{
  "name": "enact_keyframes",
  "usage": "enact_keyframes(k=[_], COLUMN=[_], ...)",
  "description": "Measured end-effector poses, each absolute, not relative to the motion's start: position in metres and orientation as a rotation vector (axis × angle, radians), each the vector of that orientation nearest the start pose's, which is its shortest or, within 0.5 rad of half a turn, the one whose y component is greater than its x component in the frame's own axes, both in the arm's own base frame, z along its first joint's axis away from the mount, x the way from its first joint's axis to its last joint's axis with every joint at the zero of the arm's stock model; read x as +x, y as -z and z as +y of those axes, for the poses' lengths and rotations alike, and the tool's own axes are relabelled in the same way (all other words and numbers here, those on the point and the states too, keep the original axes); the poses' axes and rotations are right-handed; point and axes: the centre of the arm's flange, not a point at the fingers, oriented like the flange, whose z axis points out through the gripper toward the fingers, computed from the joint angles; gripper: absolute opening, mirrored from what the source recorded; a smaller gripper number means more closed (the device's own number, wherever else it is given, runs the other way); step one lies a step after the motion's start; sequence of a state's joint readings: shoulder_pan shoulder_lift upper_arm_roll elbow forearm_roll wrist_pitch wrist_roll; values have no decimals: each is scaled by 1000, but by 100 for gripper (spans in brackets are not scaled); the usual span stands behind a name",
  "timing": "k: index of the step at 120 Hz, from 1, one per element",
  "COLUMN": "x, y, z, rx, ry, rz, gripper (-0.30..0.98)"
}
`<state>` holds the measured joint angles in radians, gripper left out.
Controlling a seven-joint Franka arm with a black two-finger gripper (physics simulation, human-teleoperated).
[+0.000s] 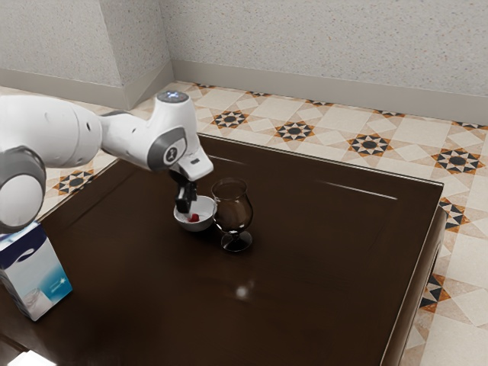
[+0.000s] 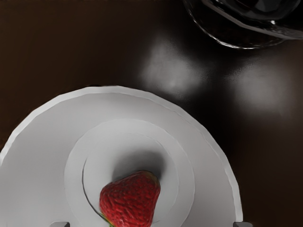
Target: Take strawberry from the bowl
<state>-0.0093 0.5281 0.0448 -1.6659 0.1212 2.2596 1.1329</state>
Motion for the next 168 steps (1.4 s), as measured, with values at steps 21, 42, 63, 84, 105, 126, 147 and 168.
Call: enact_keyframes(k=[21, 42, 63, 84, 105, 126, 147, 168], x=[693, 697, 699, 704, 701, 698, 698, 698], y=[-301, -289, -283, -279, -279, -273, -270, -266], z=[24, 31, 30, 35, 44, 47, 44, 44], rx=[-2374, -2288, -2191, -2138, -2146, -2136, -2065, -1988], ry=[-9, -24, -33, -18, 10, 13, 5, -4], rz=[1839, 1959, 2070, 2129, 2154, 2188, 2258, 2332], gripper=[39, 38, 37, 34, 25, 23, 22, 23])
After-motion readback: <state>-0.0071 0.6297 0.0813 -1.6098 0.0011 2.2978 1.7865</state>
